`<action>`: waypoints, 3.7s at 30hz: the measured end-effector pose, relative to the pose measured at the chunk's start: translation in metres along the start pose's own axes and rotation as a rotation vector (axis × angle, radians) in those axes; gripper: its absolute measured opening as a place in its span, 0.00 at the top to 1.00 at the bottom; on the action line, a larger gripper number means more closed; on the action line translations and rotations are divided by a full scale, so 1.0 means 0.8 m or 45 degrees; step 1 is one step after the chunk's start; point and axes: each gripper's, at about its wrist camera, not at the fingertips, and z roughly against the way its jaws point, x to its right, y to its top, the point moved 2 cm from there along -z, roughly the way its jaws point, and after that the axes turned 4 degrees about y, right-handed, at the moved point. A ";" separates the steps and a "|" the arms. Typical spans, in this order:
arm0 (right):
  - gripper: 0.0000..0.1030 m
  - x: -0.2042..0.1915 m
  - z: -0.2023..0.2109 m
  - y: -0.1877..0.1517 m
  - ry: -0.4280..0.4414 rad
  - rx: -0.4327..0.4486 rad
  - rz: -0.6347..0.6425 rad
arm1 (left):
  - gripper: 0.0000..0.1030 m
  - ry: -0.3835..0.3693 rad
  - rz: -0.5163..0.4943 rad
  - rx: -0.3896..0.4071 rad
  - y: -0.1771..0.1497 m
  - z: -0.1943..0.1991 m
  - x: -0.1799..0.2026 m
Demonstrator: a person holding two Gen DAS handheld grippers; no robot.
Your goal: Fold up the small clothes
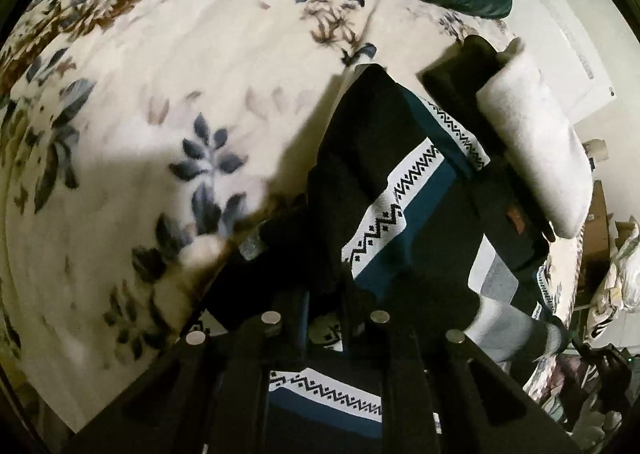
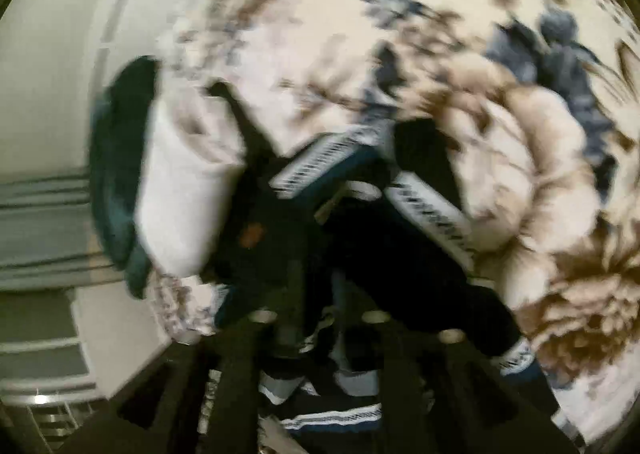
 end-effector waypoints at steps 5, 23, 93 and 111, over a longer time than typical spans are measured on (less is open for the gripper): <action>0.59 0.012 0.018 -0.007 -0.048 0.003 0.054 | 0.90 0.009 -0.051 0.012 -0.007 0.002 -0.001; 0.97 -0.008 0.014 -0.026 -0.362 -0.015 0.392 | 0.87 0.061 -0.253 0.041 -0.014 0.024 0.003; 0.32 0.125 0.168 -0.026 -0.425 -0.341 0.634 | 0.09 0.404 -0.849 -0.088 -0.353 0.064 0.165; 0.32 0.120 0.107 0.058 -0.163 -0.499 0.796 | 0.94 0.372 -0.850 -0.154 -0.531 -0.014 0.200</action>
